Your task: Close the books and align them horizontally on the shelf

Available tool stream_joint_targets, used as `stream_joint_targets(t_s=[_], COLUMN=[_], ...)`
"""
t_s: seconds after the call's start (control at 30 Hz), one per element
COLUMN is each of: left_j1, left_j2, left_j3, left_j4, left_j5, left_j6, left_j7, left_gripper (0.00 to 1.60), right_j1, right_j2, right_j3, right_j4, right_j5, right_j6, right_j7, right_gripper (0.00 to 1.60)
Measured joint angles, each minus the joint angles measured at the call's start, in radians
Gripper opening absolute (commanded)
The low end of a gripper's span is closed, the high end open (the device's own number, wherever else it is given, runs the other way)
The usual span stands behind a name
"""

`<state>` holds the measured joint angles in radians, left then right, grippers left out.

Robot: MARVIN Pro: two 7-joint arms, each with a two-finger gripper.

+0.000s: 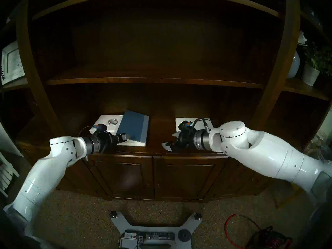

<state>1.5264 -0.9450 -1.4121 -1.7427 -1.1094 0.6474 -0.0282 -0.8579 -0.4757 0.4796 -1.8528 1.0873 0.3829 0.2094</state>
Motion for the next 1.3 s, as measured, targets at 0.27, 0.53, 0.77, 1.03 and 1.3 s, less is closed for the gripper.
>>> stream_joint_targets(t_s=[0.27, 0.53, 0.77, 1.03, 1.3], left_j1=[-0.053, -0.115, -0.161, -0.215, -0.27], left_j2=[-0.049, -0.102, -0.134, -0.188, -0.246], left_j3=[0.014, 0.04, 0.054, 0.092, 0.128], left_j4=[0.045, 0.114, 0.155, 0.163, 0.194], left_j5=[-0.001, -0.001, -0.006, -0.008, -0.003], left_j6=[0.006, 0.019, 0.062, 0.123, 0.179], left_j7=[0.027, 0.045, 0.045, 0.043, 0.047], left_gripper=[0.61, 0.0, 0.0, 0.0, 0.0], right_j1=[0.0, 0.001, 0.002, 0.004, 0.006], right_j2=[0.0, 0.0, 0.001, 0.001, 0.001], right_j3=[0.0, 0.0, 0.0, 0.0, 0.001], right_j4=[0.0, 0.0, -0.001, -0.001, -0.002], right_j5=[0.001, 0.002, 0.003, 0.003, 0.002], right_j6=[0.0, 0.0, 0.0, 0.0, 0.0], right_j7=[-0.001, -0.002, -0.003, -0.004, -0.004], right_gripper=[1.6, 1.6, 1.6, 1.6, 1.6])
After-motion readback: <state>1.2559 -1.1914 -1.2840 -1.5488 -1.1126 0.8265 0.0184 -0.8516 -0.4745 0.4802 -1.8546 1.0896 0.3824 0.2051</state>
